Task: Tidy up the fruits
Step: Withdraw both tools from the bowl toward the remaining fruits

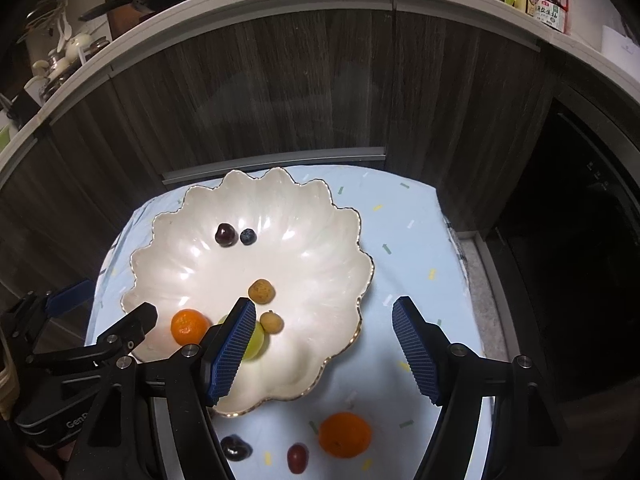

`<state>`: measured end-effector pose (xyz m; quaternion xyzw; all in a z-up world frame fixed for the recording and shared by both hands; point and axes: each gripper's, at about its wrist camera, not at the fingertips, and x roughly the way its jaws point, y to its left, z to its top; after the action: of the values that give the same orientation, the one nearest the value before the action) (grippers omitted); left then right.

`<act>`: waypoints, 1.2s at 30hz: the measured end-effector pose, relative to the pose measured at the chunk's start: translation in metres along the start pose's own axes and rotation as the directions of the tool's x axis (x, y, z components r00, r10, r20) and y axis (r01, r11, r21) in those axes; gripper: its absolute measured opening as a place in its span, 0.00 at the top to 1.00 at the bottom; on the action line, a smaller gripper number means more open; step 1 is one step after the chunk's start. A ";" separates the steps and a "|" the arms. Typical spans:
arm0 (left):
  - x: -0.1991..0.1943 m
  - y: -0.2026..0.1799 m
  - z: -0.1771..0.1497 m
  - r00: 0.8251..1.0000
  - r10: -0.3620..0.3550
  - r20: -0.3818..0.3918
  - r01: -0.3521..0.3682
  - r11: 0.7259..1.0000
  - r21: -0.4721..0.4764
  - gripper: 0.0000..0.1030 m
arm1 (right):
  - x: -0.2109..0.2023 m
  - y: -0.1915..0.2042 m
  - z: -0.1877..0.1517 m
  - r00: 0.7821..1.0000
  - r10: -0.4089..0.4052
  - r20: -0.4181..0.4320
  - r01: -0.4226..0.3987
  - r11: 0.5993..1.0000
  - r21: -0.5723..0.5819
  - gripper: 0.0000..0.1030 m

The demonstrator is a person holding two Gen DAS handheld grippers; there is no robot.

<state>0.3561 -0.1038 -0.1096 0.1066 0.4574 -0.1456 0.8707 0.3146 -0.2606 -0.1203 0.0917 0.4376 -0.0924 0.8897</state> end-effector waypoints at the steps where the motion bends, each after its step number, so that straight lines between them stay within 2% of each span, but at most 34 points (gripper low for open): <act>1: -0.003 0.000 -0.001 1.000 -0.001 0.003 0.001 1.000 0.000 0.20 | -0.003 0.000 -0.001 1.000 -0.001 0.003 0.001 1.000 -0.002 0.31; 27: -0.050 -0.002 -0.032 0.999 -0.001 0.048 -0.001 0.999 0.042 0.20 | -0.053 0.010 -0.027 0.998 -0.004 0.058 0.004 1.000 -0.014 0.31; 36: -0.058 -0.005 -0.045 0.998 -0.019 0.059 0.014 0.996 0.090 0.20 | -0.060 0.011 -0.042 0.998 -0.004 0.061 0.004 1.000 0.000 0.31</act>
<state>0.2884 -0.0850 -0.0874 0.1376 0.4252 -0.1762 0.8771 0.2489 -0.2341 -0.0968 0.0878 0.4104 -0.0968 0.9025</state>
